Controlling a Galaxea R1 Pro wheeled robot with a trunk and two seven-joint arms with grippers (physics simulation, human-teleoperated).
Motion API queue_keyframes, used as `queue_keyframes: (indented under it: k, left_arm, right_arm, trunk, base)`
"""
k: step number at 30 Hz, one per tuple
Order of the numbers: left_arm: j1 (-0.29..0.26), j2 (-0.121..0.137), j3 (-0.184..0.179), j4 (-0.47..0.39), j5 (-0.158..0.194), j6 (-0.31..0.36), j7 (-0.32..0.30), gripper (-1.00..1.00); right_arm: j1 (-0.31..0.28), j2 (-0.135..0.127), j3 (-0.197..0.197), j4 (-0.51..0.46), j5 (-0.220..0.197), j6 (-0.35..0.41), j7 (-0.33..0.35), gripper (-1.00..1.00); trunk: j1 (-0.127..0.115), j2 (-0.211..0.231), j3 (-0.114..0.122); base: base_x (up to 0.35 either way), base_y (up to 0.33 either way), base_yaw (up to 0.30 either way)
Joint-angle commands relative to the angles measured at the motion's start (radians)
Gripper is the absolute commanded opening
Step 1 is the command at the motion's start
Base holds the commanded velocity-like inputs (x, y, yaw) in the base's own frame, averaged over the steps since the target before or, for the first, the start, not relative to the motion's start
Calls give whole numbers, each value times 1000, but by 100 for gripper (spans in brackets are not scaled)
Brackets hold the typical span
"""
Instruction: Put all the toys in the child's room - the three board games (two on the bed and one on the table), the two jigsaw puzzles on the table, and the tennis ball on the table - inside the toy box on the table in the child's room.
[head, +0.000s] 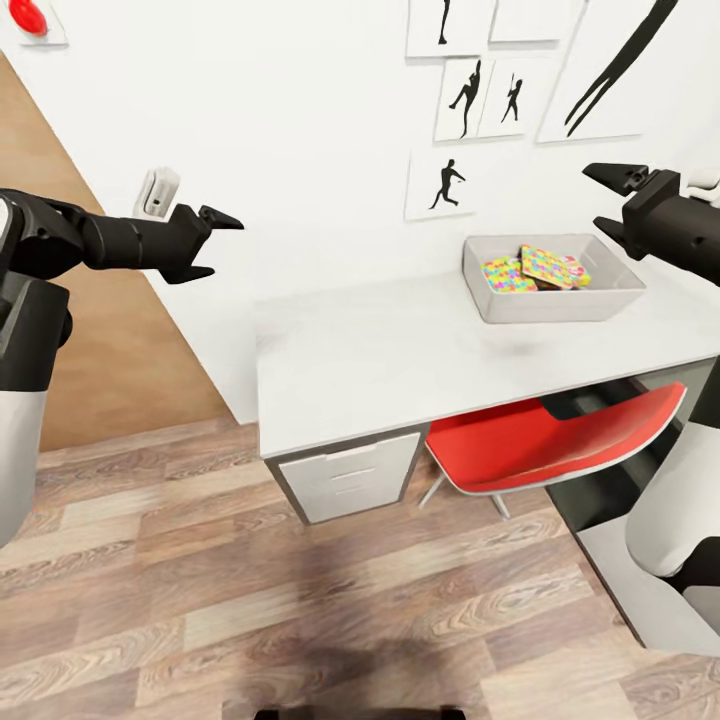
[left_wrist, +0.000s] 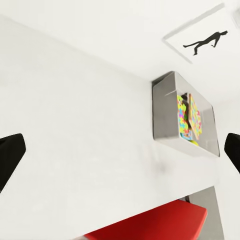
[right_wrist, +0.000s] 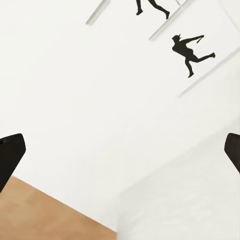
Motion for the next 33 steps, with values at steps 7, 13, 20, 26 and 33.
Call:
queue_keyframes:
  k: [7,13,20,26,33]
  left_arm:
    - [10,1,-6,-23,6,-1,10,100]
    - [36,1,-7,-65,4,0,12,100]
    - [71,6,-6,-117,3,0,17,100]
    - [103,4,-8,-156,3,0,20,100]
    - [141,-3,-12,-178,4,1,16,100]
  right_arm:
    - [11,-13,-4,-1,-11,3,-10,100]
    - [18,-46,-4,-1,-12,3,-10,100]
    - [42,-87,-6,-1,-12,3,-10,100]
    - [62,-138,-9,-3,-13,3,-10,100]
    - [103,-189,-11,-10,-14,3,-9,100]
  trunk:
    - [1,-2,10]
    - [1,-2,20]
    - [1,-2,31]
    - [1,-2,41]
    - [1,-2,52]
  base:
    - [0,59,-8]
    - [0,23,-54]
    - [0,8,-36]
    - [0,3,-25]
    - [0,1,-47]
